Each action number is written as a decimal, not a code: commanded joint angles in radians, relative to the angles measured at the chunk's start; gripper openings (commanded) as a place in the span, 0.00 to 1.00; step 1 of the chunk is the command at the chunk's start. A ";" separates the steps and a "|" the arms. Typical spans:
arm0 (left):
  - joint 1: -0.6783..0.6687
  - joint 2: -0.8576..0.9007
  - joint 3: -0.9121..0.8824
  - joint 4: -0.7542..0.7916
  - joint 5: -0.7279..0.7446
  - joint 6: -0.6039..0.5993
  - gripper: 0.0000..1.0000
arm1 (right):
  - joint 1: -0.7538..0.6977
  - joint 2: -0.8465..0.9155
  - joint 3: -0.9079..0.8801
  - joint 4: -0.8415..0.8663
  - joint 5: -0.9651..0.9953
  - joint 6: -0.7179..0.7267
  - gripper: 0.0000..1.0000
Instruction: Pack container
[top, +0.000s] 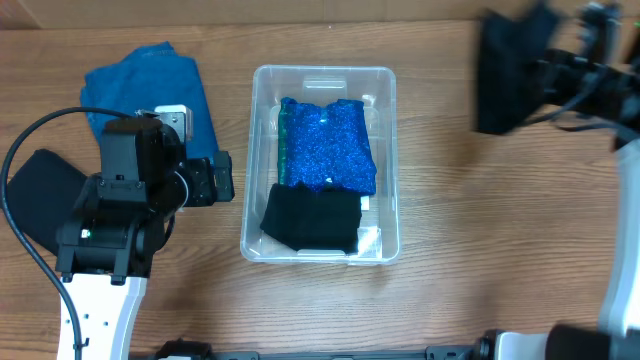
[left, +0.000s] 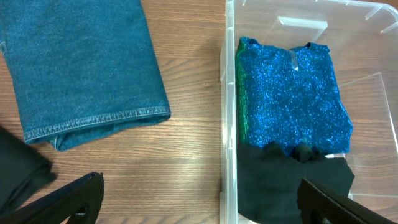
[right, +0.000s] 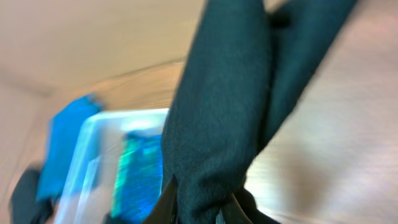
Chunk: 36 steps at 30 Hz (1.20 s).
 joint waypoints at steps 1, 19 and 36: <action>0.004 -0.001 0.022 -0.008 -0.012 0.010 1.00 | 0.237 -0.064 0.016 -0.009 0.104 -0.041 0.04; 0.027 -0.001 0.022 -0.037 -0.078 -0.063 1.00 | 0.770 0.357 0.015 0.306 0.242 0.630 0.04; 0.027 -0.001 0.022 -0.043 -0.078 -0.063 1.00 | 0.666 0.331 0.041 0.126 0.604 0.521 1.00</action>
